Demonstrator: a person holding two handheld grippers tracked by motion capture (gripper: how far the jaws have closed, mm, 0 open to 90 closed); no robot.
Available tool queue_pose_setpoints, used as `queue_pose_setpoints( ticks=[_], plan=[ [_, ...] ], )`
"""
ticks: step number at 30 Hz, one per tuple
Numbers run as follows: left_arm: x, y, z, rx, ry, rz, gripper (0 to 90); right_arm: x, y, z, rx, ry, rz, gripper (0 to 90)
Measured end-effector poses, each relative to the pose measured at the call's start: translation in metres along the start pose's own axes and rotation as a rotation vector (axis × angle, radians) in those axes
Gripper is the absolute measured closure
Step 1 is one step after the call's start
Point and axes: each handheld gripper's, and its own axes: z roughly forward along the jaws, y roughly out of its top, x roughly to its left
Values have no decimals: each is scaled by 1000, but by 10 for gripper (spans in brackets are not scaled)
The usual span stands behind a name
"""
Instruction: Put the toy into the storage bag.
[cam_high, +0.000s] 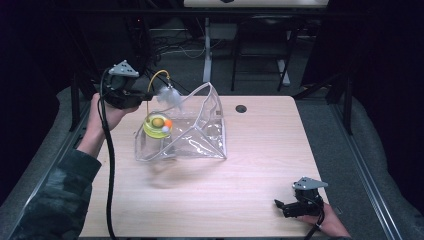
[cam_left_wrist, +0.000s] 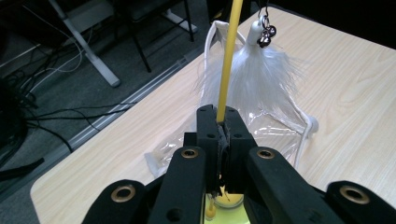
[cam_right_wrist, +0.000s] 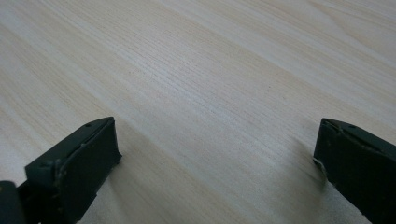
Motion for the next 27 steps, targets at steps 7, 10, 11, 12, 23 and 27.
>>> queue_pose_setpoints(
  ticks=[7, 10, 11, 12, 23, 27],
  plan=[
    [-3, -1, 20, 22, -9, -5, 881, 0, 0, 0, 1, -2, -1, 0],
    [-4, -3, 29, 36, -16, -13, 881, 0, 0, 0, 1, -2, -1, 0],
    [-3, -3, 31, 39, -20, -17, 881, 0, 0, 0, 1, -1, -1, 0],
    [-4, -4, 34, 41, -22, -24, 881, 0, 0, 0, 3, 0, -2, 0],
    [-11, -5, 64, 78, -40, -25, 881, 0, 0, 0, -2, 3, 2, 0],
    [-11, -9, 75, 96, -50, -38, 881, 0, 0, 0, -4, 8, 4, 0]
  ],
)
